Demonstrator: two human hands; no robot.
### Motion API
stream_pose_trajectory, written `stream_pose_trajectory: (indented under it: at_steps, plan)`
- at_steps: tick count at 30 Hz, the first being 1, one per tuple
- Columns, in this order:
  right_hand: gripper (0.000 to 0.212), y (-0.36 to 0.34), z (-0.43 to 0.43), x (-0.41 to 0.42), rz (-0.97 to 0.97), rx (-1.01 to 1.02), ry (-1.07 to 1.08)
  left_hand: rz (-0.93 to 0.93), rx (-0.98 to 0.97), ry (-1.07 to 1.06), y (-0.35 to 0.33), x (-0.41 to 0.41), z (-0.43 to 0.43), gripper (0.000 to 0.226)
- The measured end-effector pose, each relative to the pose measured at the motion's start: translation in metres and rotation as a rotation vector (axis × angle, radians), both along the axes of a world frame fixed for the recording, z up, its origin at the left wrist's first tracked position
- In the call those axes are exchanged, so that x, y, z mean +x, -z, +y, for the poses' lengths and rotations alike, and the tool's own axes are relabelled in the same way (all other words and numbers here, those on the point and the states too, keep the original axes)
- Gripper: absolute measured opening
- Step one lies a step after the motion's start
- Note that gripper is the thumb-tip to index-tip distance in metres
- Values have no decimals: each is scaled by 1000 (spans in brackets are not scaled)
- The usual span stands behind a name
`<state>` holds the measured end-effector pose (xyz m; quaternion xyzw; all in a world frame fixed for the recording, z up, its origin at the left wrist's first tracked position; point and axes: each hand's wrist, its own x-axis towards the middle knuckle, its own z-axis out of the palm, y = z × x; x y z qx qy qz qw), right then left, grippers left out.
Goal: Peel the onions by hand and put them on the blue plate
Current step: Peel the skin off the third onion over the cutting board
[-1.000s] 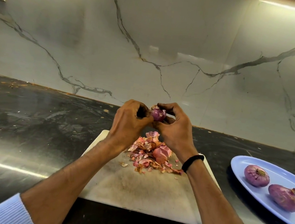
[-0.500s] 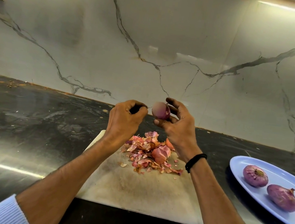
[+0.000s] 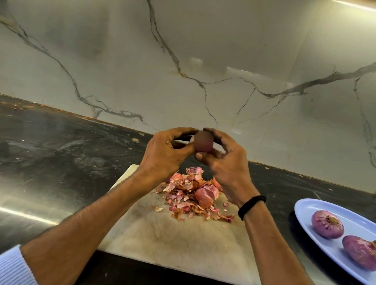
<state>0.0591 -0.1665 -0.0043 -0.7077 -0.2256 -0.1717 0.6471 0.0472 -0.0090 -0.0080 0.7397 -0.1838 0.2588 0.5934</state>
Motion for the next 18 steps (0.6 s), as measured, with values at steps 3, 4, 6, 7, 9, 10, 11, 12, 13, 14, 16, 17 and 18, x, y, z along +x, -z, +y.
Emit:
stream_pose_trajectory:
  at_steps: [3, 4, 6, 7, 9, 10, 11, 12, 13, 14, 16, 17, 18]
  plan:
    - [62, -1, -1, -1, 39, 54, -26, 22, -40, 25, -2, -3, 0, 42]
    - [62, -1, -1, 0, 46, 58, -20, 29, -65, 40, -4, -4, 0, 45]
    - [60, 0, -1, 0, 51, 53, 4, 44, -111, 65, -5, -4, 0, 46]
    - [60, 0, -1, 0, 46, 44, 20, 49, -125, 73, -5, -4, 0, 45]
    - [59, -1, -2, 0, 29, 29, 40, 53, -136, 77, -4, -3, 1, 48]
    - [59, -1, -2, -1, 25, 28, 41, 57, -140, 80, -3, -3, 1, 52]
    - [58, -1, -3, -1, 23, 29, 41, 63, -143, 87, -3, -3, 1, 55]
    - [58, -1, -3, -1, 21, 30, 40, 67, -144, 92, -3, -3, 0, 56]
    - [58, -1, -3, -1, 19, 31, 38, 68, -143, 95, -2, -3, 0, 58]
    - [57, -1, -4, -1, 15, 30, 33, 68, -139, 92, -2, -3, 0, 59]
    - [58, 0, -3, 0, 7, 22, 30, 70, -125, 81, -3, -2, 0, 58]
    - [58, 0, -3, 1, 3, 13, 32, 75, -121, 79, -3, -2, 0, 55]
    - [58, 1, -3, 2, -1, -1, 36, 81, -123, 80, -3, -2, 0, 51]
